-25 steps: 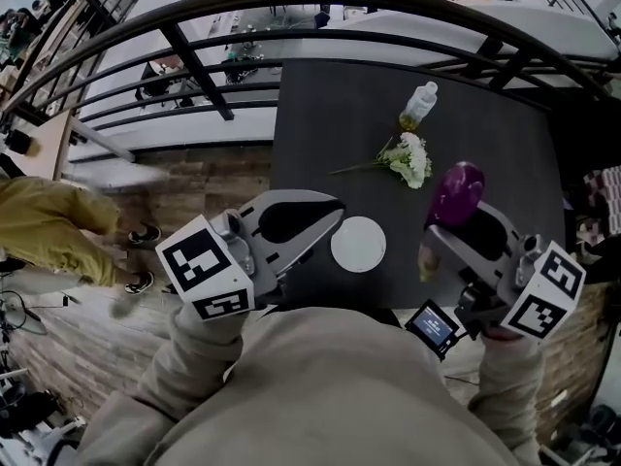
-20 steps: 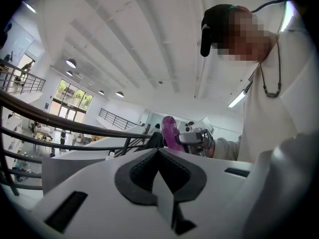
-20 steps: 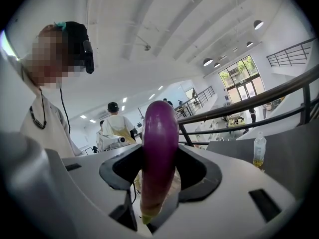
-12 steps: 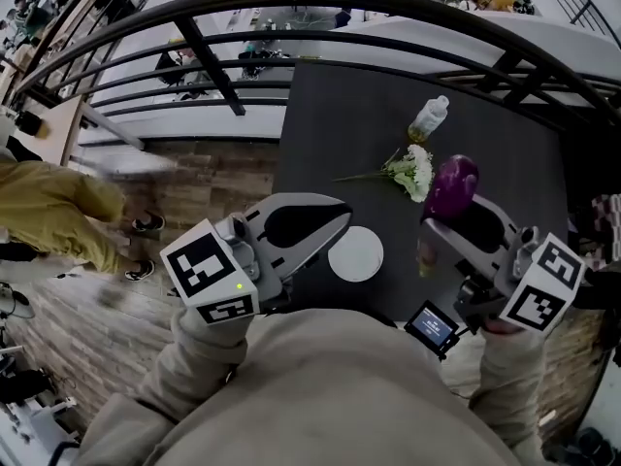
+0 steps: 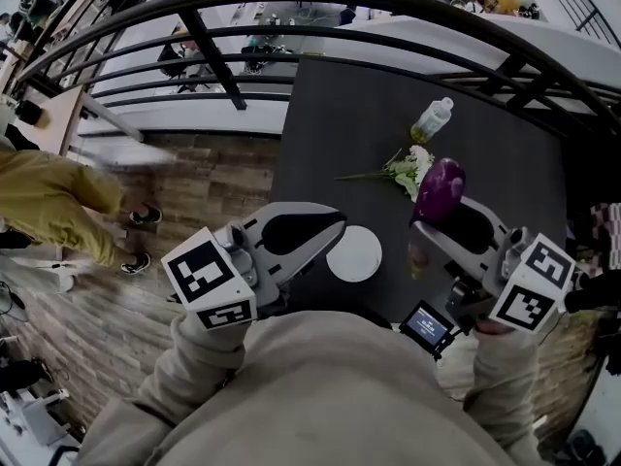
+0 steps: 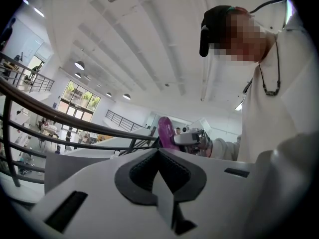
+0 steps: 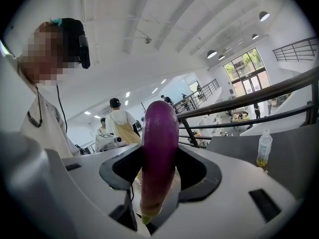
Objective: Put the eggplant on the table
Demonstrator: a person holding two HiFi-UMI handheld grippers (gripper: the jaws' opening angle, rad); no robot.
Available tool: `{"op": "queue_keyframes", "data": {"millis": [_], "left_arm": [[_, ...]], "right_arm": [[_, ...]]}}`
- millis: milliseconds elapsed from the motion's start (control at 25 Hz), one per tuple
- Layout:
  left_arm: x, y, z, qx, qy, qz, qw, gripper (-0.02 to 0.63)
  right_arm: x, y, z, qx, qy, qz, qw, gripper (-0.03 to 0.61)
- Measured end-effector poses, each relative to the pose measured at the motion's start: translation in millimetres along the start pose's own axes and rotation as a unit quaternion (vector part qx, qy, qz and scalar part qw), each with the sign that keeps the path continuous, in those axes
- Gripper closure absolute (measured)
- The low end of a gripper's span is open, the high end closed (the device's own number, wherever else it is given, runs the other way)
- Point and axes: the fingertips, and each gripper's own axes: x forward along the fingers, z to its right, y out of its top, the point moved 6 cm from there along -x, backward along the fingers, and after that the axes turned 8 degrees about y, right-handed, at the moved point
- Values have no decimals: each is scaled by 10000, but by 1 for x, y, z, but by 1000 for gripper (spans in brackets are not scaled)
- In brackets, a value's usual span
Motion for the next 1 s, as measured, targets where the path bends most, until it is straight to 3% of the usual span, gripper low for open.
{"op": "queue_keyframes", "data": {"millis": [320, 1000], "left_arm": [[-4, -10, -5, -177, 215, -44, 9996, 609], [-16, -41, -4, -494, 221, -90, 9985, 609]], "right_arm": [[6, -13, 10, 202, 117, -169, 9996, 359], [27, -47, 23, 623, 224, -539, 9963, 359]]}}
